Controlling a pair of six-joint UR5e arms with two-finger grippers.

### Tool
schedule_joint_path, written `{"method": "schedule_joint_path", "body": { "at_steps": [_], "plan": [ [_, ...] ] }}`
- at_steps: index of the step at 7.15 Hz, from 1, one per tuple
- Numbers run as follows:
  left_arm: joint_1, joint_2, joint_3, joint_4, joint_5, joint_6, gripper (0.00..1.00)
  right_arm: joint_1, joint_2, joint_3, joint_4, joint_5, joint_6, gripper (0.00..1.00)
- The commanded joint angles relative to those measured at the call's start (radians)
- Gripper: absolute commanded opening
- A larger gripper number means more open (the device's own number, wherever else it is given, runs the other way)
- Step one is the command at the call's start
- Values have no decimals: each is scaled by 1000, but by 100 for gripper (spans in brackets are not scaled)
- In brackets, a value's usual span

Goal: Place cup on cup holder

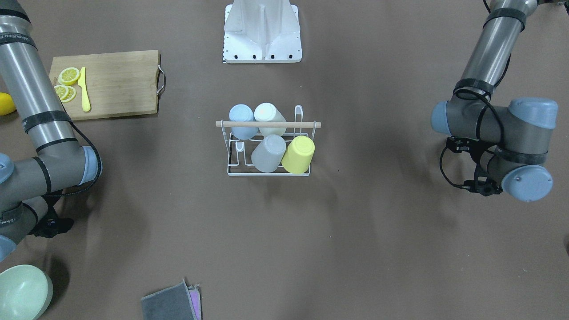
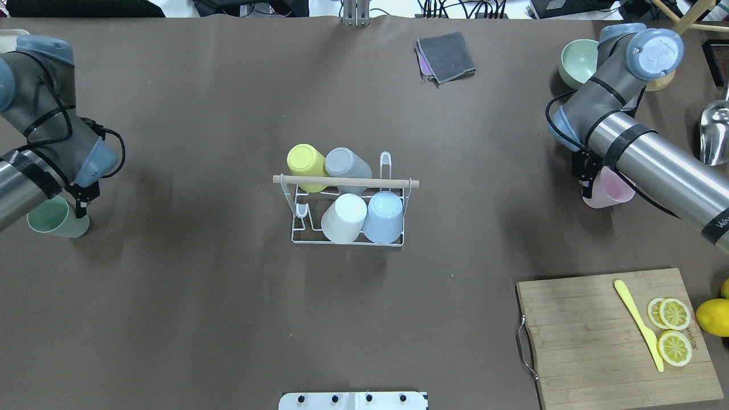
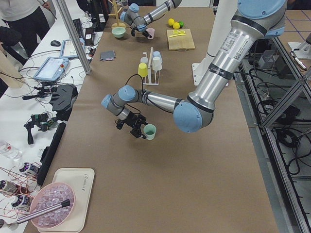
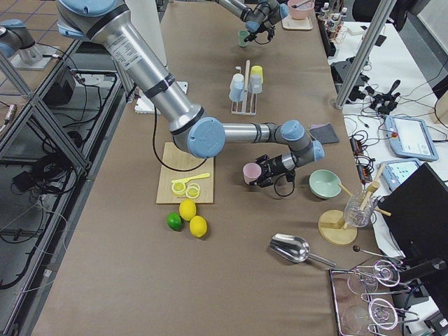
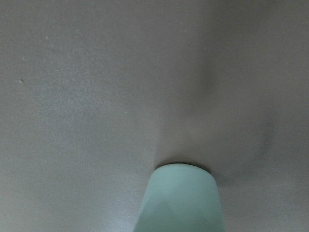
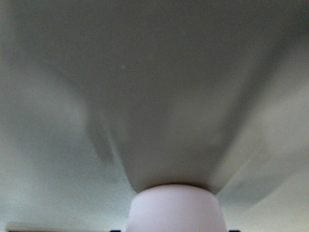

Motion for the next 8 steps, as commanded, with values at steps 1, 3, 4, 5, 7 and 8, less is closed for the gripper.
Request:
{"method": "schedule_joint_path", "body": {
  "at_steps": [1,3,4,5,7,8],
  "plan": [
    [19,15,3,0,1,0,70,6,9,17,1,3,-1,35],
    [28,18,5,0,-2,0,12,40,-2,191,12,35,-7,35],
    [31,18,5,0,-2,-2,0,44,-3,257,33,103,-22,35],
    [32,17,5,0,-2,-3,0,69,-17,277,144,204,-23,35],
    [-21,0,-9,-3,-46,-2,0,125,-84,327,390,354,-48,35],
    [-77,-6,-26,-33,-128,-5,0,141,-82,328,411,399,-149,35]
  ]
}}
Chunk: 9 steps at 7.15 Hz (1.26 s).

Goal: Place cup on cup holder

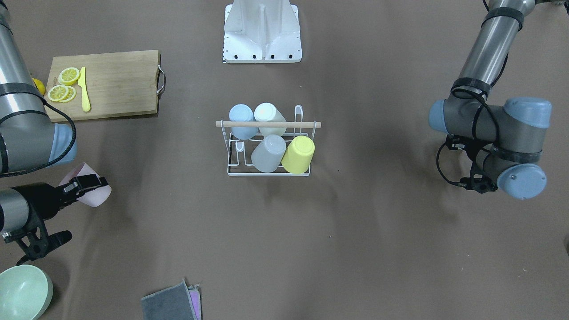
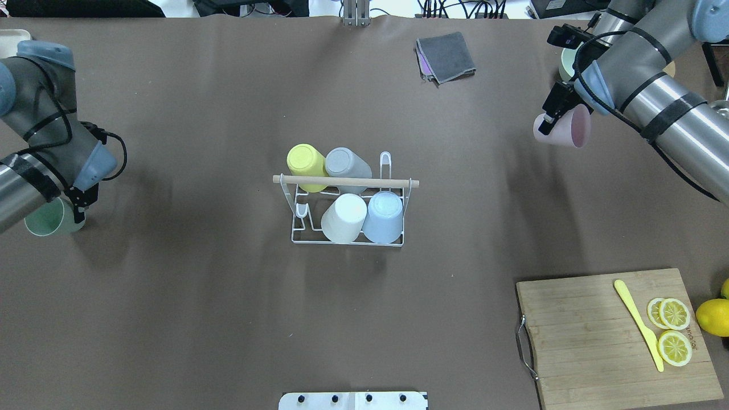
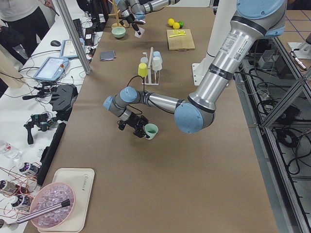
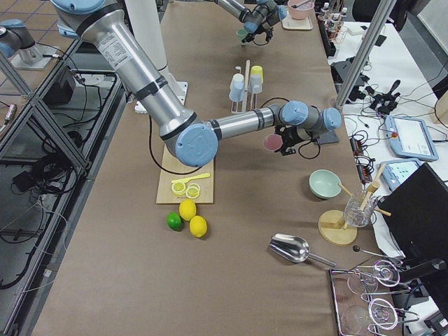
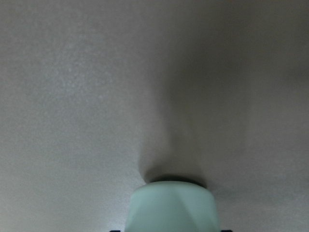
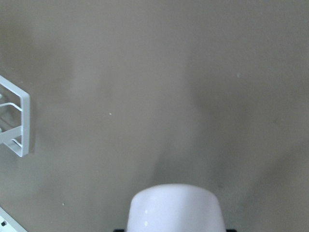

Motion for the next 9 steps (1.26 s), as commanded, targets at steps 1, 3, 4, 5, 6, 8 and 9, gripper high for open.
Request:
{"method": "schedule_joint_path", "body": {
  "at_steps": [1,3,4,5,6,8,9],
  "plan": [
    [-97,-8,-26,-109,-134,-9,0,24,-10,11,81,124,-101,35],
    [-163,-13,-41,-291,-176,-95,0,33,-22,10,262,204,-103,35],
    [-177,-4,-40,-488,-176,-200,0,47,-42,11,357,277,-113,35],
    [-183,7,-40,-675,-170,-339,0,44,-72,13,414,401,-204,35],
    [-186,8,-41,-855,-165,-497,0,50,-91,40,445,493,-322,32],
    [-205,-2,-69,-1103,-88,-719,0,61,-208,199,450,541,-437,29],
    [-203,-2,-90,-1257,-32,-838,0,61,-262,253,459,566,-505,31]
  ]
}}
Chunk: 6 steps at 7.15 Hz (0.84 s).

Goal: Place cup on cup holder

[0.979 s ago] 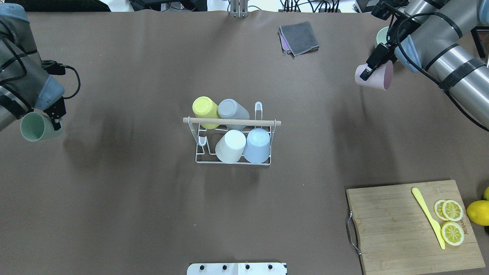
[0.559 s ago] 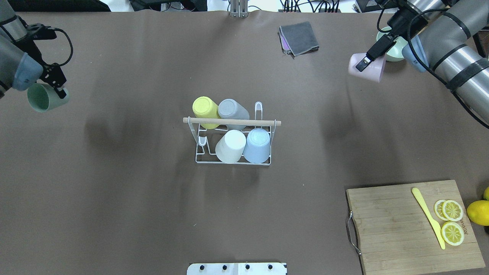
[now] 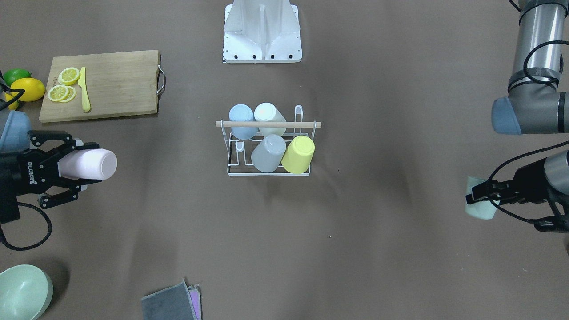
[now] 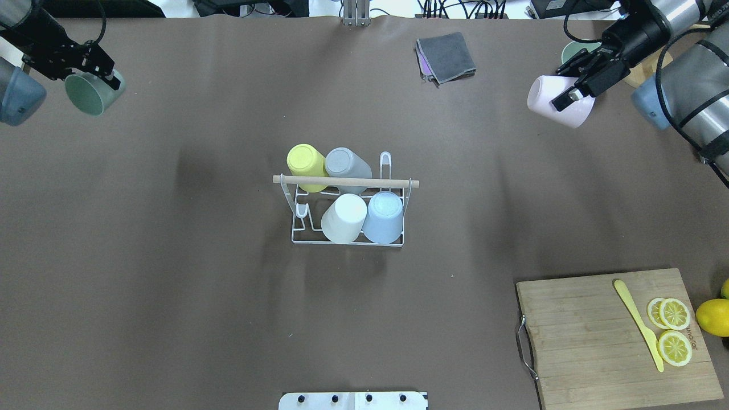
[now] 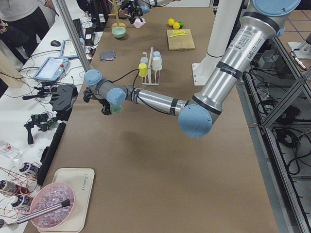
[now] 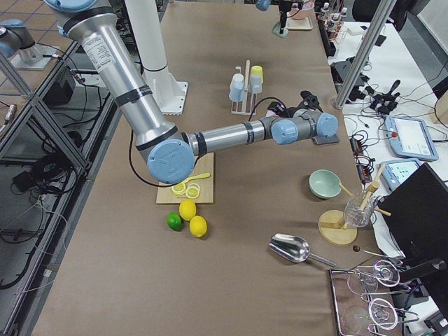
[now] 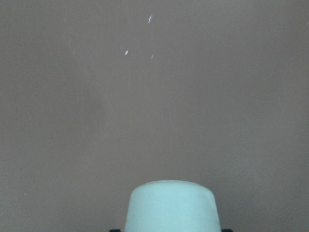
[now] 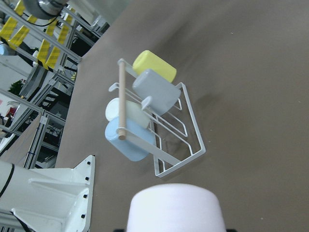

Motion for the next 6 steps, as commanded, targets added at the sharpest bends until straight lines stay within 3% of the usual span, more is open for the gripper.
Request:
{"method": "schedule_joint_path", "body": {
  "at_steps": [1,3,5,6],
  "plan": [
    [-2,-1,-32,-365,95,-266,0,-19,-112,63,102,58,-142,31],
    [8,17,-69,-763,197,-419,0,-10,-125,33,196,191,-196,31],
    [96,78,-130,-1079,451,-433,0,-3,-142,-157,443,318,-305,31],
    [179,78,-162,-1149,601,-433,0,-3,-144,-231,519,401,-349,31]
  ]
}}
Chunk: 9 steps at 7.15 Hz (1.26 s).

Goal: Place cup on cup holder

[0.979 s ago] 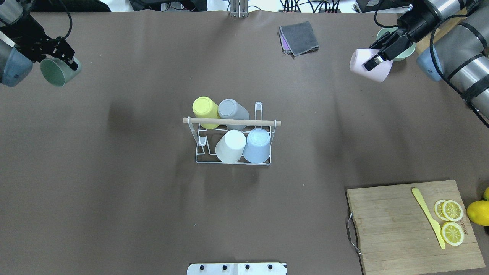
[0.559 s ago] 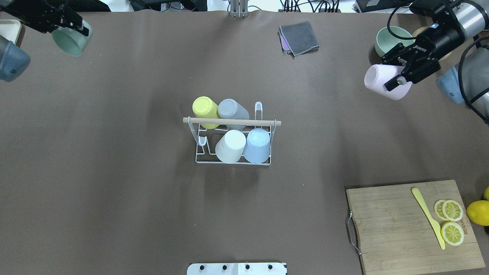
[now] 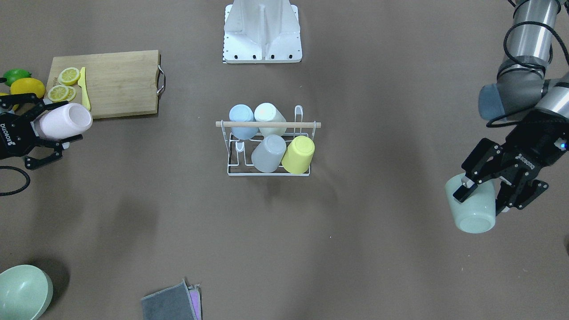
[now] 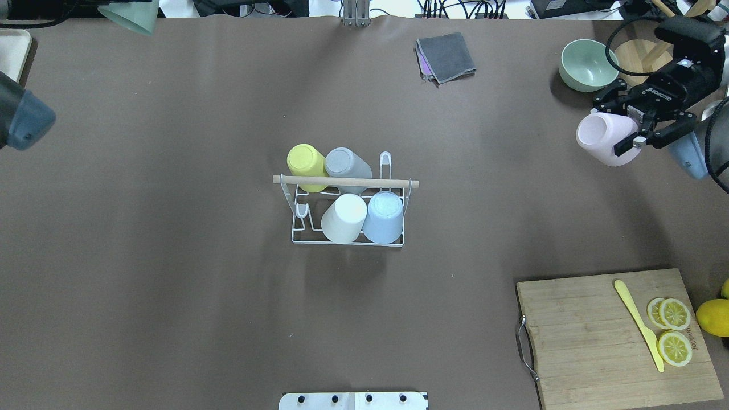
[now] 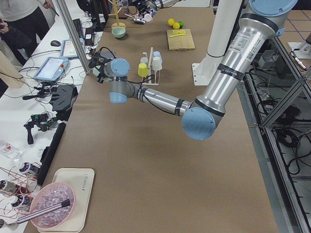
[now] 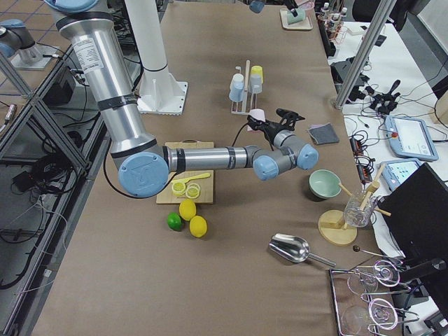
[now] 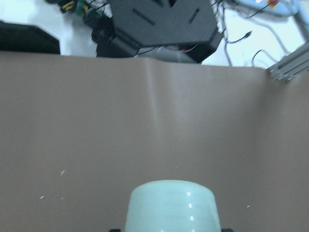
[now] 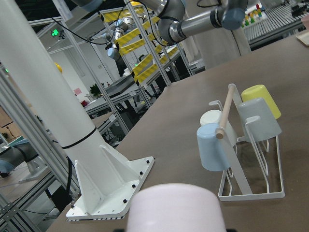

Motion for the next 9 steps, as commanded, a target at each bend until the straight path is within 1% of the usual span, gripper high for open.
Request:
{"method": "schedule_joint_path", "body": {
  "at_steps": [1,2,3,4,5,6,7,9],
  "plan": [
    [179,10,-55,-180,292,-2,0,-5,-8,-140,123,149,-136,31],
    [236,3,-65,-261,392,10,0,-23,-5,-177,121,190,-239,31],
    [302,9,-117,-311,460,49,0,-27,9,-179,118,206,-332,31],
    [383,10,-156,-317,542,90,0,-34,20,-182,115,238,-397,31],
    [486,12,-199,-319,653,165,0,-48,44,-203,115,269,-463,31],
    [579,12,-202,-325,745,222,0,-60,64,-220,114,296,-527,31],
    [662,16,-187,-345,802,263,0,-79,69,-222,111,324,-583,31],
    [730,16,-98,-464,856,335,0,-120,136,-272,43,348,-714,31]
  ]
}}
